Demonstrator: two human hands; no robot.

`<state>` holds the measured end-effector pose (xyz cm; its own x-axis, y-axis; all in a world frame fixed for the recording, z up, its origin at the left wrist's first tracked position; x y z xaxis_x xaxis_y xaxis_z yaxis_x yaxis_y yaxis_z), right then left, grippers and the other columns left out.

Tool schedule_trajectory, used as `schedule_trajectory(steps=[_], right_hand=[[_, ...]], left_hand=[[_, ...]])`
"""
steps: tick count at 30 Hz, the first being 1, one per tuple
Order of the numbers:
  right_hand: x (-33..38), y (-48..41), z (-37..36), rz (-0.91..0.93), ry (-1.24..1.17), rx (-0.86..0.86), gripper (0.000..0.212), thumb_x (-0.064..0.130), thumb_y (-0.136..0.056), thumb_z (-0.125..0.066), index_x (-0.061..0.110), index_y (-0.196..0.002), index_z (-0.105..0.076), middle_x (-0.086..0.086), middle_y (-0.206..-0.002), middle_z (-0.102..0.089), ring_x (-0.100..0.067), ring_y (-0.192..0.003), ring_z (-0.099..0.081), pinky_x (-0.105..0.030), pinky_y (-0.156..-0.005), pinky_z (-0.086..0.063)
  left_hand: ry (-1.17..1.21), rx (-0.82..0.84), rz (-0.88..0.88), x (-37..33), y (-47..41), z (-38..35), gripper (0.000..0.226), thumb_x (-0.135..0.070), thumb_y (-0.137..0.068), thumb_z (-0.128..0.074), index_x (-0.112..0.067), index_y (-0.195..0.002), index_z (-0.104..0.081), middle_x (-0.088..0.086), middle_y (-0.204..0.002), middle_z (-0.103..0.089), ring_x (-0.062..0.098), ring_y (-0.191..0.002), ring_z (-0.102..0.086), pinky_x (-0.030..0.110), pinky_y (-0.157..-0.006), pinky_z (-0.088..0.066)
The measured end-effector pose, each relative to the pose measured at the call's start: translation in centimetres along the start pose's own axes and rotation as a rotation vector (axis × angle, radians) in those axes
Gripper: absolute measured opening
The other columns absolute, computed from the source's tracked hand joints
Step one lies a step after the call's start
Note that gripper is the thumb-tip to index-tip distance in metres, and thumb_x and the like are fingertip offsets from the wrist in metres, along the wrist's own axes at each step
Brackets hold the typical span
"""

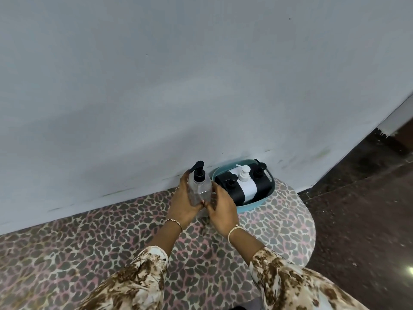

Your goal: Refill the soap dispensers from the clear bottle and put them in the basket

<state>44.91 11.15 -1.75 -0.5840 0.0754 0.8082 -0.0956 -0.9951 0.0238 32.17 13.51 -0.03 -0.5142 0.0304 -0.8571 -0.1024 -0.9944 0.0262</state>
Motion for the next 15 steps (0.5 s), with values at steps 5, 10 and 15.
schedule_trajectory(steps=[5,10,15], right_hand=[[-0.2,0.0,0.2,-0.014,0.056,-0.012,0.061,0.018,-0.086,-0.069,0.022,-0.141,-0.042,0.002,-0.128,-0.058,-0.018,-0.116,-0.058,-0.040,-0.096,-0.050],[-0.1,0.3,0.9,-0.002,0.056,-0.020,0.060,0.019,-0.086,-0.069,0.024,-0.140,-0.043,0.003,-0.128,-0.059,-0.017,-0.115,-0.059,-0.039,-0.096,-0.050],[0.2,0.9,1.4,0.014,0.076,-0.030,0.060,0.017,-0.087,-0.068,0.022,-0.141,-0.042,0.001,-0.129,-0.058,-0.018,-0.116,-0.058,-0.039,-0.096,-0.050]], left_hand=[[-0.049,0.022,-0.015,-0.1,-0.4,-0.1,0.108,-0.019,-0.062,-0.088,-0.021,-0.146,-0.020,0.003,-0.143,-0.044,0.019,-0.128,-0.047,0.027,-0.105,-0.039],[-0.104,0.030,-0.011,-0.1,-0.2,-0.2,0.108,-0.024,-0.061,-0.086,-0.026,-0.145,-0.018,0.002,-0.142,-0.043,0.021,-0.127,-0.048,0.038,-0.103,-0.046],[-0.130,0.040,0.003,-0.3,0.4,0.0,0.120,-0.033,-0.062,-0.086,-0.031,-0.150,-0.005,0.003,-0.153,-0.031,0.022,-0.136,-0.039,0.038,-0.107,-0.042]])
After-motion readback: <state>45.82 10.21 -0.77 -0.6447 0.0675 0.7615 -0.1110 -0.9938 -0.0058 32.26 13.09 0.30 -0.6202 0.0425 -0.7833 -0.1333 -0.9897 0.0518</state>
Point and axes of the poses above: each hand's wrist, its own y-axis away from the middle knuckle, its own z-axis out of the back of the hand, x = y × z, the point moved 6 cm from there along -y, towards the middle knuckle
